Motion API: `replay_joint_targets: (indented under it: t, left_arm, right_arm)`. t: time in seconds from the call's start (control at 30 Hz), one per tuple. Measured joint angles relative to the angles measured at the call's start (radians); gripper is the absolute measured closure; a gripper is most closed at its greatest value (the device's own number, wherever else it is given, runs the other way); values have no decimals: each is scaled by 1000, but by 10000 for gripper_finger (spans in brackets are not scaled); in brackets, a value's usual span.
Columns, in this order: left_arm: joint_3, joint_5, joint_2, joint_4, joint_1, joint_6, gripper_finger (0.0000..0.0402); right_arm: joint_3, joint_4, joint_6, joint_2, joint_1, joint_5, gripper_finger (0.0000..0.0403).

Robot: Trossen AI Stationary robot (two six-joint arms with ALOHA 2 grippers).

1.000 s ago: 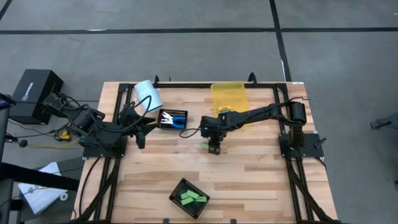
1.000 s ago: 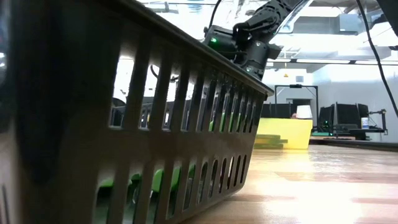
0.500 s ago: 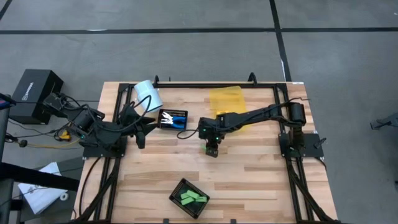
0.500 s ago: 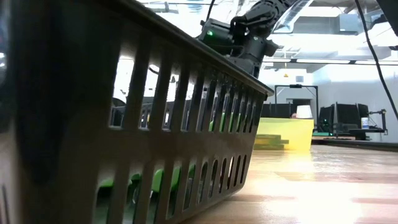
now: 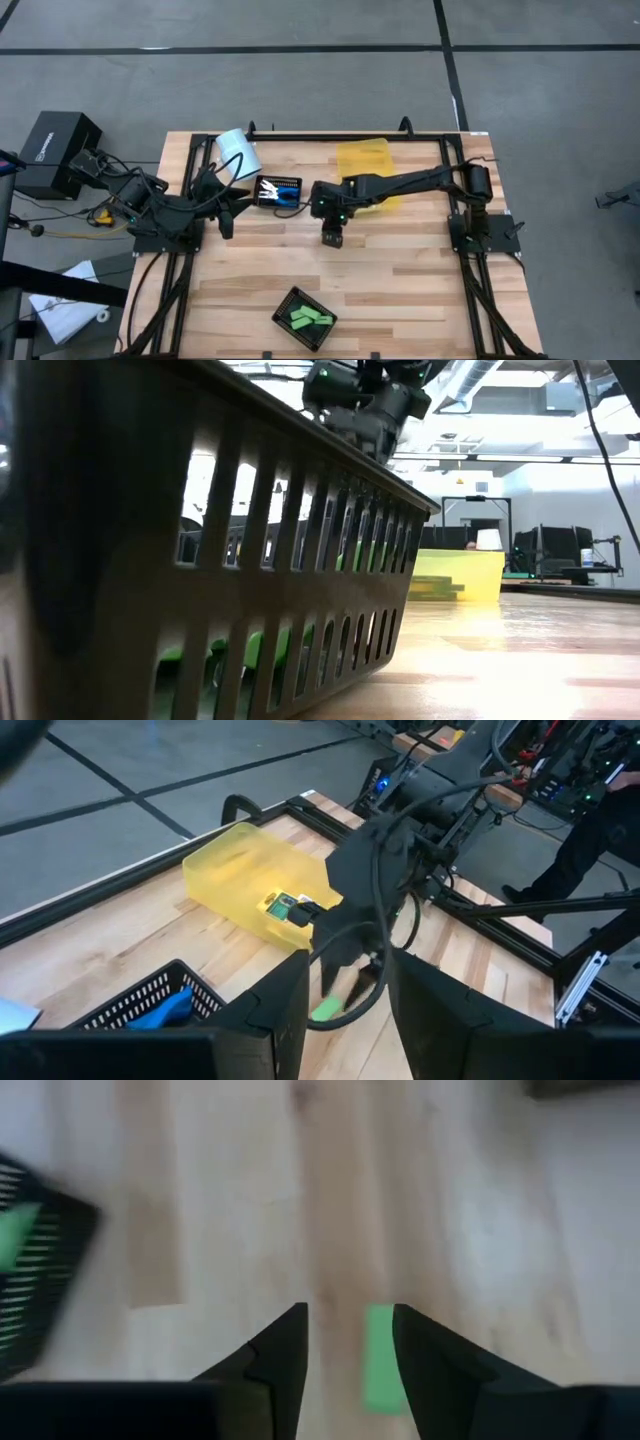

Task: Pick & Place School Supplies
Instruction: Put the green eraser into the bottom black bin

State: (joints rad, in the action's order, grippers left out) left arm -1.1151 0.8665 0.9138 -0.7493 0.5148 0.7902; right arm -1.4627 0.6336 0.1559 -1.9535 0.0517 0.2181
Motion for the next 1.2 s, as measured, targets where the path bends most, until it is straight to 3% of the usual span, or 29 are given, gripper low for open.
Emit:
replay_joint_targets:
  t: [0.13, 0.3, 0.53, 0.8, 0.97, 1.2]
  left_arm:
    - [0, 0, 0, 4, 0, 0, 270]
    - [0, 0, 0, 6, 0, 0, 270]
    - [0, -37, 0, 15, 0, 3, 270]
    - [0, -37, 0, 20, 0, 3, 270]
    - [0, -37, 0, 48, 0, 3, 270]
    - [0, -37, 0, 49, 0, -26, 270]
  right_arm:
    - [53, 4, 5, -1, 36, -103, 276]
    - [101, -1, 43, 0, 136, -134, 302]
    - [127, 99, 47, 1, 205, -137, 395]
    - [128, 178, 24, 1, 233, -132, 399]
    - [113, 111, 53, 25, 218, 73, 371]
    - [25, 0, 112, 100, 135, 104, 322]
